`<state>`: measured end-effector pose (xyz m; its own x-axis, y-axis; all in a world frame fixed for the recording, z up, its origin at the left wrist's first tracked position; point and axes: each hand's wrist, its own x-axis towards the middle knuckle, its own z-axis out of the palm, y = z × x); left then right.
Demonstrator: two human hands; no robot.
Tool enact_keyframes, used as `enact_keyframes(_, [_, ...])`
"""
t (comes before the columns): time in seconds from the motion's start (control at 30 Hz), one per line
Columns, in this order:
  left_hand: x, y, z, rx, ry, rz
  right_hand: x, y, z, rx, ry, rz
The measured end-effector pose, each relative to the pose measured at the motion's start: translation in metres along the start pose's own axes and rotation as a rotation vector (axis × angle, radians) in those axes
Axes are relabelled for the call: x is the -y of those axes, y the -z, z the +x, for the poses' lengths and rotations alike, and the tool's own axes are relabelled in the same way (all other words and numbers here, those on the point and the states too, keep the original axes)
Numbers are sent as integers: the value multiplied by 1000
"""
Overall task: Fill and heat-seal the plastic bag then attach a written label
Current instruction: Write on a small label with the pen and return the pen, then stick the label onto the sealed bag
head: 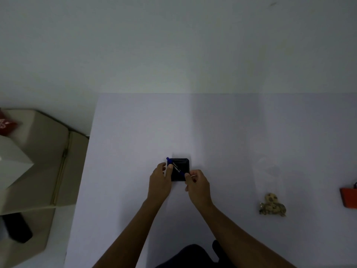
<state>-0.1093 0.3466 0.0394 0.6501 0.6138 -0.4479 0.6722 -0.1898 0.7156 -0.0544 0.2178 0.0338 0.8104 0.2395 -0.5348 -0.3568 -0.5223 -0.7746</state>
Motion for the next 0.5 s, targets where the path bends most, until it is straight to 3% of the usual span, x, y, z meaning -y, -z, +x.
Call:
enact_keyframes(0.23, [-34, 3, 35, -7, -69, -192, 38, -11, 52, -18, 47, 54])
enact_keyframes(0.5, [-75, 12, 101, -23, -41, -156, 78, -25, 118, -33, 89, 33])
